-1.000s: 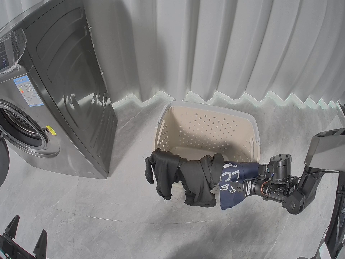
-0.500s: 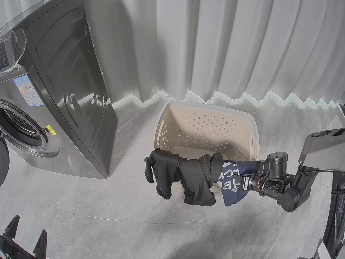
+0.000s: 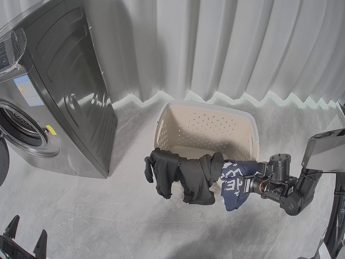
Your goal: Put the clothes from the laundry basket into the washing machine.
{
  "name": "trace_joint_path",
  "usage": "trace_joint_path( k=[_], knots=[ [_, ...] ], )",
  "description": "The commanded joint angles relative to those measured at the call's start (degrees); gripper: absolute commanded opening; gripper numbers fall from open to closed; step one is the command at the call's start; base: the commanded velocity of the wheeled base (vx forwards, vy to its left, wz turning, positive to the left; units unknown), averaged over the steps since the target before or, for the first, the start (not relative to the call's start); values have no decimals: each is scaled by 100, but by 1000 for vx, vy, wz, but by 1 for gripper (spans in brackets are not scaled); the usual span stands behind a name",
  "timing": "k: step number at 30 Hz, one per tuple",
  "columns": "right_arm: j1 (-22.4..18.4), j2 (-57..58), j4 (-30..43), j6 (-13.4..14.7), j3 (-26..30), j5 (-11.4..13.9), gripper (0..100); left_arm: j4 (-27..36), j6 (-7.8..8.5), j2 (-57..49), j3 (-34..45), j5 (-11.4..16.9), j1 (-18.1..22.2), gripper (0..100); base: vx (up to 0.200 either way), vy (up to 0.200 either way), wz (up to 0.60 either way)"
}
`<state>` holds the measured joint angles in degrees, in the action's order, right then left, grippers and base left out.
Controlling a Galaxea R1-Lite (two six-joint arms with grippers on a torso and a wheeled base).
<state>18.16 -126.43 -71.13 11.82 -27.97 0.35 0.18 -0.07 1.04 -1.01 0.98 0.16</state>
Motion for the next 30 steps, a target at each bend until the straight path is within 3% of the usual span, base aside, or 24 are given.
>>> trace_joint_path(
  k=[1,15,22,27,30],
  knots=[
    [275,804,-164,-14,538,0,0,-1,7,-77,92,-1,2,100,0,0,0],
    [653,2922,-164,-57,1461,-27,0,-1,7,-77,92,-1,2,100,0,0,0],
    [926,3968,-85,-84,1645,-238,0,-1,7,-77,92,-1,2,100,0,0,0],
    [926,4328,29,-594,1408,-229,0,-1,16,-77,92,-10,2,100,0,0,0],
    [961,4364,152,-655,1232,-220,0,-1,25,-77,92,-1,2,100,0,0,0]
  ],
)
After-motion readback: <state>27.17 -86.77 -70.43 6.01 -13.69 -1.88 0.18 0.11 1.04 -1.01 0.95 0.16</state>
